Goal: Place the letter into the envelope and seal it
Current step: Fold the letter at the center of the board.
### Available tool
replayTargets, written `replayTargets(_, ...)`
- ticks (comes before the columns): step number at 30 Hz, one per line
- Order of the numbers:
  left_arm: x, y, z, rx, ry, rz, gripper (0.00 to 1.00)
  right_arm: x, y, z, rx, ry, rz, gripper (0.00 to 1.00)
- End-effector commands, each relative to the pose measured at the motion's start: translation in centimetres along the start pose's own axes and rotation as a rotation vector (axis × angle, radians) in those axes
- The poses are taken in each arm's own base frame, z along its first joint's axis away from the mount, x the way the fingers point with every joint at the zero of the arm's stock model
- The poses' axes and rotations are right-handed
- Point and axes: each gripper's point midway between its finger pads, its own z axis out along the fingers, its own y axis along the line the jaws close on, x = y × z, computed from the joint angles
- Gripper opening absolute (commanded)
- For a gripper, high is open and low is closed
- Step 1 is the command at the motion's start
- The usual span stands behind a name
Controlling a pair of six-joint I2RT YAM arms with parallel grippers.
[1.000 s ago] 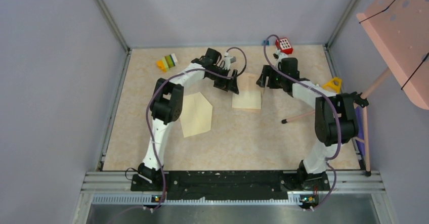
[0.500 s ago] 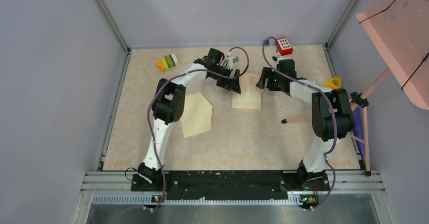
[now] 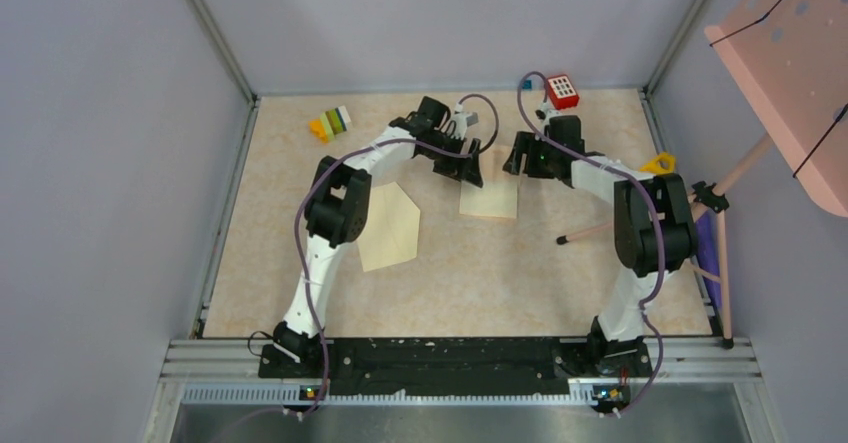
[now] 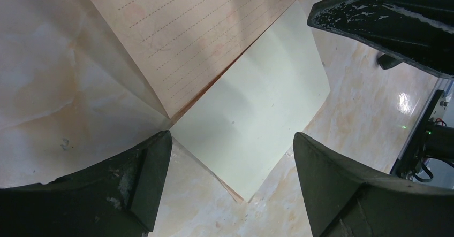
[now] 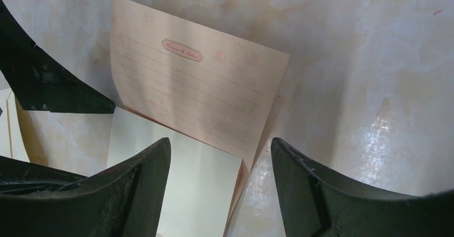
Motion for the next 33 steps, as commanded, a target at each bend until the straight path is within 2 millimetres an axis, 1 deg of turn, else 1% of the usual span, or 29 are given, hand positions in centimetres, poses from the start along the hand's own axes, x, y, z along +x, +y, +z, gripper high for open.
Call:
replayTargets(1, -1.3, -0.6, 0.2, 0.019, -0.033, 0.015, 0.88, -1.9, 2.0, 0.5, -0.068, -0.035, -0.005, 0.68)
replayTargets(3, -1.6, -0.7, 0.2, 0.020, -0.039, 0.016, 0.88, -1.8, 2.2, 0.5, -0.084, -0.029, -0.003, 0.68)
replayTargets(8, -1.9, -0.8, 0.4, 0.027, -0.043, 0.012, 0.88, -2.2, 2.5, 0.1, -0.094, -0.045, -0.010, 0.68)
replayTargets(13, -2.1, -1.2, 0.6, 0.043, -0.046, 0.007, 0.88, -2.6, 3.4, -0.4, -0.135, -0.061, -0.019, 0.68)
replayTargets(17, -2.2, -1.1, 0.4, 0.033, -0.046, 0.006, 0.88, -2.7, 2.4, -0.3, -0.078, -0.065, -0.019, 0.68)
replayTargets(19, -2.3, -1.1, -0.1, 0.022, -0.052, 0.015, 0.88, -3.0, 1.9, -0.5, -0.047, -0.082, -0.023, 0.68)
replayTargets(22, -2.9, -1.3, -1.1, 0.020, -0.077, 0.026, 0.88, -2.8, 1.9, -0.4, -0.053, -0.077, -0.027, 0.68)
replayTargets(27, -4.1, -1.8, -3.0, 0.020, -0.112, 0.035, 0.88, -2.5, 1.7, 0.2, -0.050, -0.060, -0.035, 0.68)
replayTargets(29, -4.5, -1.9, -4.1, 0.013, -0.126, 0.049, 0.88, -2.6, 1.4, 0.3, -0.040, -0.067, -0.048, 0.69)
replayTargets(33, -4.6, -2.6, -6.1, 0.020, -0.143, 0.079, 0.89, -3.1, 1.2, 0.7, -0.035, -0.079, -0.067, 0.70)
